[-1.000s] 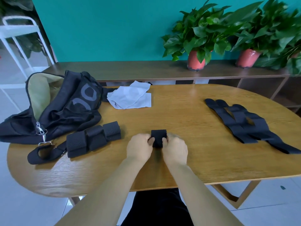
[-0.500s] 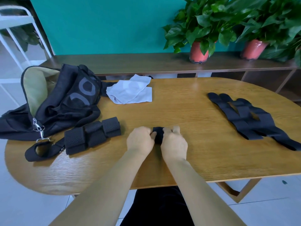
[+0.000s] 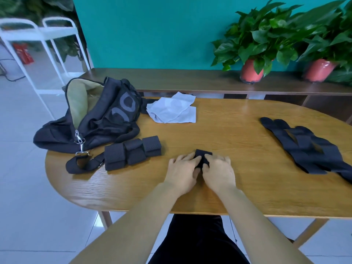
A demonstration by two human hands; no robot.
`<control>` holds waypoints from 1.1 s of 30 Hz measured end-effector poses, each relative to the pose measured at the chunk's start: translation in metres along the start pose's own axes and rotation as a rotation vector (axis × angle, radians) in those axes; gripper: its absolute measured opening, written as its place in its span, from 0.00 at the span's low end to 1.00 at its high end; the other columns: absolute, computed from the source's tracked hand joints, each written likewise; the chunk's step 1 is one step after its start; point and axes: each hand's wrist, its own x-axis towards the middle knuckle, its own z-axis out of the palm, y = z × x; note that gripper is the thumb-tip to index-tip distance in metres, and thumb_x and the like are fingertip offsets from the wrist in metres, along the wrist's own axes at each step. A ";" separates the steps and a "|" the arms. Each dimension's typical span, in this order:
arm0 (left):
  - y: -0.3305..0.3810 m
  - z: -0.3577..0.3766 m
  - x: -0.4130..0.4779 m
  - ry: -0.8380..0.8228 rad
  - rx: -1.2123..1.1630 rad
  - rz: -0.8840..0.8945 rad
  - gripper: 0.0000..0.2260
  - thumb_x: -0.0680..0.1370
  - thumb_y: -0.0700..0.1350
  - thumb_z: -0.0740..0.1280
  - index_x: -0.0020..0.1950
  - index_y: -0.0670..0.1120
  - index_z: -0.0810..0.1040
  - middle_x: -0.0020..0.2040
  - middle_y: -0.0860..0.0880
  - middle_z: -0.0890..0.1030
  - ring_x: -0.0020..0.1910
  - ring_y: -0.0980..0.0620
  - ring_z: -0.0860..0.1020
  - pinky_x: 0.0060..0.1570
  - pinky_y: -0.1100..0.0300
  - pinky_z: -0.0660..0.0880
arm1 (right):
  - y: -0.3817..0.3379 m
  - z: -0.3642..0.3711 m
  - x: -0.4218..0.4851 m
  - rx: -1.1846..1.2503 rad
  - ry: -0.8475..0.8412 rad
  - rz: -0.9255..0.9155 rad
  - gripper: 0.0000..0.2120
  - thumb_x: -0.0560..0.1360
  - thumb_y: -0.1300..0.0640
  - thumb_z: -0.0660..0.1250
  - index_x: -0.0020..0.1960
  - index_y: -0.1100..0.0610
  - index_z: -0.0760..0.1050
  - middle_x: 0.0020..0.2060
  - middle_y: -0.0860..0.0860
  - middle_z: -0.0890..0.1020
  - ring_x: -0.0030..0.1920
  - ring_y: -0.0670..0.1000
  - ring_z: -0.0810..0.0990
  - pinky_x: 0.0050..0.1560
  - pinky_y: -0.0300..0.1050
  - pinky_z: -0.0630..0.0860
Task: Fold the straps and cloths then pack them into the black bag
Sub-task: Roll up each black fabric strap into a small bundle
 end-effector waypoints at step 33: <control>-0.159 -0.064 -0.125 0.250 0.515 0.057 0.11 0.75 0.48 0.61 0.34 0.52 0.75 0.35 0.57 0.78 0.40 0.54 0.77 0.49 0.54 0.56 | -0.161 0.045 -0.069 -0.137 -0.175 -0.475 0.11 0.80 0.55 0.58 0.56 0.53 0.78 0.53 0.55 0.76 0.58 0.56 0.70 0.45 0.46 0.65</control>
